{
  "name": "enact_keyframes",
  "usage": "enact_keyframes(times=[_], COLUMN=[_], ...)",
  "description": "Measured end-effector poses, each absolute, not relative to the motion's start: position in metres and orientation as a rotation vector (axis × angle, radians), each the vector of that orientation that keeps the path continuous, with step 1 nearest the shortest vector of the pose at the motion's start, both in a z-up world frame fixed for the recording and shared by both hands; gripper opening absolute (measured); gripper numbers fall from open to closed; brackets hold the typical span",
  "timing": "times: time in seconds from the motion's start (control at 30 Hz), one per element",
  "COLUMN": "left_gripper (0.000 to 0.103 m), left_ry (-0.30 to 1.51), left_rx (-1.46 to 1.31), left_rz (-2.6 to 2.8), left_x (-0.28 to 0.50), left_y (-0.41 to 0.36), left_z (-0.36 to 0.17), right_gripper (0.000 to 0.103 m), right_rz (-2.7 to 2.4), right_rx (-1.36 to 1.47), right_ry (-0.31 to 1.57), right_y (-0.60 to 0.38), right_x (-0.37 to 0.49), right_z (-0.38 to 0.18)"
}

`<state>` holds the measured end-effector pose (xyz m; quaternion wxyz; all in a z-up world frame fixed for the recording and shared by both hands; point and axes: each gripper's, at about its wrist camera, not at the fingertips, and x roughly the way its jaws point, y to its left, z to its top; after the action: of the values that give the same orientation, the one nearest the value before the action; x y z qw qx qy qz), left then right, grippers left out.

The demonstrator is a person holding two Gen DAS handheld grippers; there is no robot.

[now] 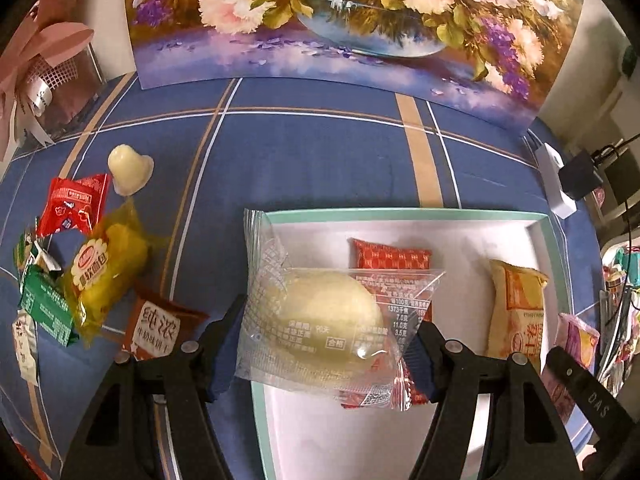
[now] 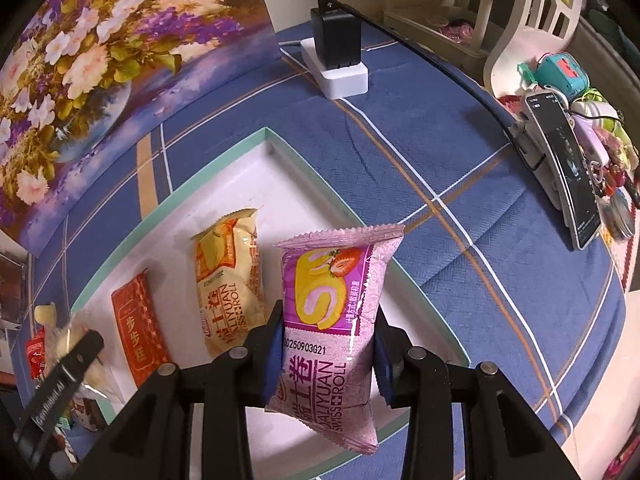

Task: Organize snacks
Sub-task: 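Carry the bread bun bag and pink Swiss roll over the white tray with both tools, then lower both packets into the white tray and open both tools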

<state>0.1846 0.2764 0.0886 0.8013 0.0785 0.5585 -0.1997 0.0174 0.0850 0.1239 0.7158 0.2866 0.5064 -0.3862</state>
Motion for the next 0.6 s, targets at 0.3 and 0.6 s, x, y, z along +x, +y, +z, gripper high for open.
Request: enact_keyframes(times=[0.3,0.6], left_gripper=[0.077,0.090], left_ry=[1.183,1.189], left_rx=[0.180,0.137], left_rz=[-0.449,-0.421], left_x=[0.178,0.180], left_y=[0.274,0.290], left_z=[0.096,0.114], right_gripper=[0.041,0.044], right_rz=[-0.830,-0.822], right_rx=[0.644,0.651], right_ry=[1.133,1.144], right_y=[0.087,0.086], right_x=[0.020,0.019], right_z=[0.116,0.115])
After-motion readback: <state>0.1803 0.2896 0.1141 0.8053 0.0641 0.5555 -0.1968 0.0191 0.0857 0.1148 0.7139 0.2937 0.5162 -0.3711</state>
